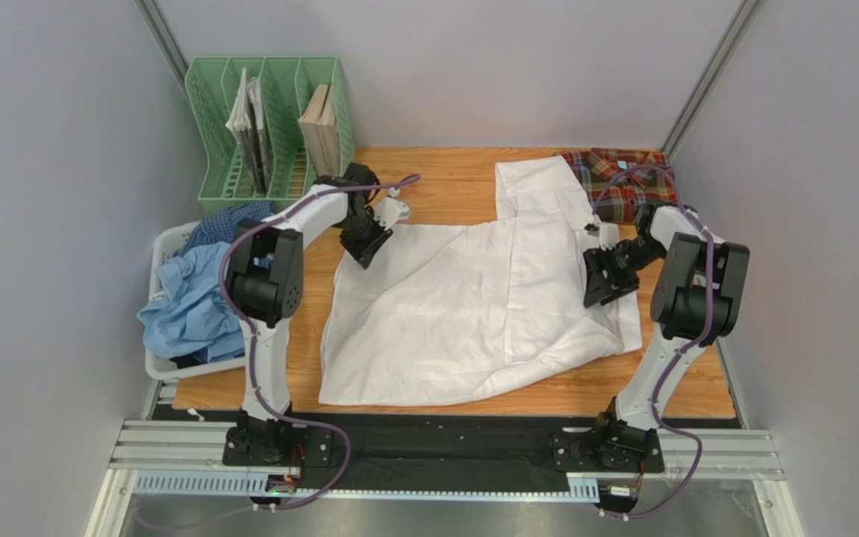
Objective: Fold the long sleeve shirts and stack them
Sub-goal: Flatten the shirt out
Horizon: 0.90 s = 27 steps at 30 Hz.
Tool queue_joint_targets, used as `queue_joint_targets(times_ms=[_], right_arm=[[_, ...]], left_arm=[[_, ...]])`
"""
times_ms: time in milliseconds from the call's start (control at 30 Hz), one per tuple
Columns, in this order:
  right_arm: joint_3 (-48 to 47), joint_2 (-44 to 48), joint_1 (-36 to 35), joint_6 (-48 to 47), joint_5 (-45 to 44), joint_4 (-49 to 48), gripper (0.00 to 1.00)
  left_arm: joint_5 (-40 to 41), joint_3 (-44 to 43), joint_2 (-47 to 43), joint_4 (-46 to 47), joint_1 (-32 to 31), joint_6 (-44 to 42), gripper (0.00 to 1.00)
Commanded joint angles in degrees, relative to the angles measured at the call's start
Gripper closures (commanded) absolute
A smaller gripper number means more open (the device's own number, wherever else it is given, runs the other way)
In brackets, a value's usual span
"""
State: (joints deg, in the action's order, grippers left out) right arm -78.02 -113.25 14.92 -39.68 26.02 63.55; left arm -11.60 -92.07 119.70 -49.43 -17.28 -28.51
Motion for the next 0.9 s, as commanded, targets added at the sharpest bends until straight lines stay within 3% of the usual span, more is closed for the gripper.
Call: queue_joint_targets(times_ms=[0, 200, 333, 400, 633, 867], right_arm=[[-4.59, -4.78, -0.68, 3.12, -5.53, -7.82, 0.42], [-13.91, -9.10, -1.21, 6.20, -5.02, -5.73, 0.41], [-11.12, -4.45, -1.03, 3.21, -4.84, -3.34, 0.40], [-7.70, -0.84, -0.59, 1.20, -5.54, -2.65, 0.40], [-1.01, 5.67, 1.25, -3.55, -6.16, 0.26, 0.39], [2.69, 3.31, 1.95, -5.84, -8.26, 1.75, 0.41]], left_arm=[[9.39, -8.55, 6.15, -4.36, 0.23, 3.64, 0.72], [13.70, -20.95, 13.80, -10.16, 2.60, 6.01, 0.78], [16.86, -22.45, 14.77, -10.07, 3.74, 6.36, 0.81], [14.69, -21.49, 14.08, -9.99, 4.09, 6.54, 0.80], [4.22, -12.36, 2.13, -4.72, 0.59, 3.91, 0.60], [9.56, -13.48, 7.20, -4.97, -1.71, 4.87, 0.55]])
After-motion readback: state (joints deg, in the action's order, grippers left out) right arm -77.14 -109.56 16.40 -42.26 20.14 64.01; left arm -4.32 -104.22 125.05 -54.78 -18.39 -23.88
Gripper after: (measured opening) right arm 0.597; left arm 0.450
